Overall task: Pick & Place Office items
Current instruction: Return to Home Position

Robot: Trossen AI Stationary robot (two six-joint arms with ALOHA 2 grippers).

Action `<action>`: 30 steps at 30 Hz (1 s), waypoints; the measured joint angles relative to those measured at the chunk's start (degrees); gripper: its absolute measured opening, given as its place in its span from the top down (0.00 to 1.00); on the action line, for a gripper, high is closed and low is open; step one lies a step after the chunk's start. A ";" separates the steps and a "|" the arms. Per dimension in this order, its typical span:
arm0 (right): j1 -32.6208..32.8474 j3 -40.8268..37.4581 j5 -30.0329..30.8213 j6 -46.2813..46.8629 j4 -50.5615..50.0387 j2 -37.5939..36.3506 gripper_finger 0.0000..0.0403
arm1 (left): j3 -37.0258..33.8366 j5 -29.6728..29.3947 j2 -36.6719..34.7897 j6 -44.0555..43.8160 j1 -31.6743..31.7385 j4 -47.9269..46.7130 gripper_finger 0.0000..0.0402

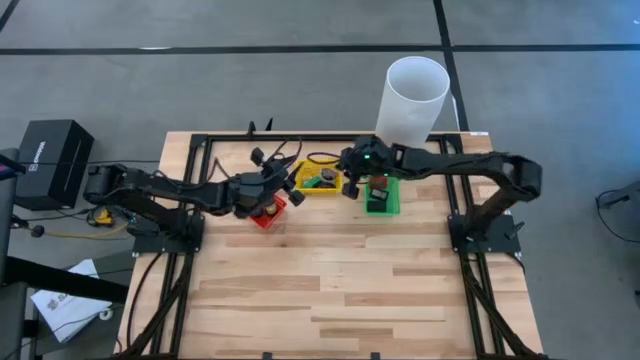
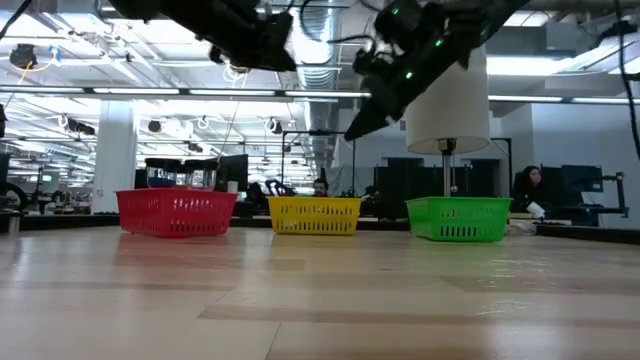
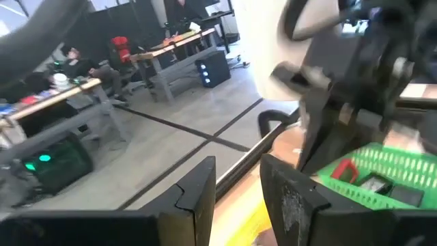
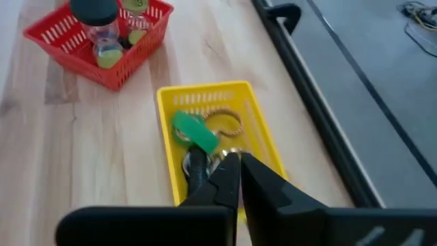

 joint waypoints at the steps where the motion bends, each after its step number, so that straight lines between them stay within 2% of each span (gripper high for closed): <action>1: -0.02 -0.37 0.39 0.00 -1.25 -1.68 0.98 | -0.11 -1.07 -1.31 0.43 -0.66 -1.49 0.72; 7: 1.00 -3.63 0.35 -0.24 -3.93 -11.72 1.00 | -2.11 -1.08 -9.52 0.18 -4.04 -4.88 0.76; 10: 2.19 -5.09 0.18 -0.42 -5.19 -16.77 1.00 | -5.38 -0.59 -15.28 0.16 -5.64 -5.20 0.81; 13: 3.78 -5.22 0.08 -3.07 -9.23 -21.89 1.00 | -9.46 2.38 -21.81 -0.29 -6.44 -5.66 0.90; 16: 6.14 -5.32 -0.36 -6.06 -12.37 -26.44 1.00 | -13.03 12.02 -28.79 -3.53 -6.22 -5.58 0.98; 20: 8.56 -5.32 -4.75 -6.30 -14.42 -31.47 1.00 | -15.99 28.52 -36.66 -4.67 -5.87 -6.61 0.99; 24: 10.22 -5.64 -7.73 -6.43 -15.68 -35.82 1.00 | -16.64 45.14 -41.11 -2.56 -5.88 -9.07 1.00; 27: 10.78 -7.55 -10.29 -6.41 -14.90 -39.28 1.00 | -16.58 52.57 -41.44 -2.48 -5.90 -8.91 1.00; 30: 10.73 -10.85 -11.95 -6.15 -13.16 -42.58 1.00 | -16.60 54.38 -40.98 -3.79 -5.90 -9.07 1.00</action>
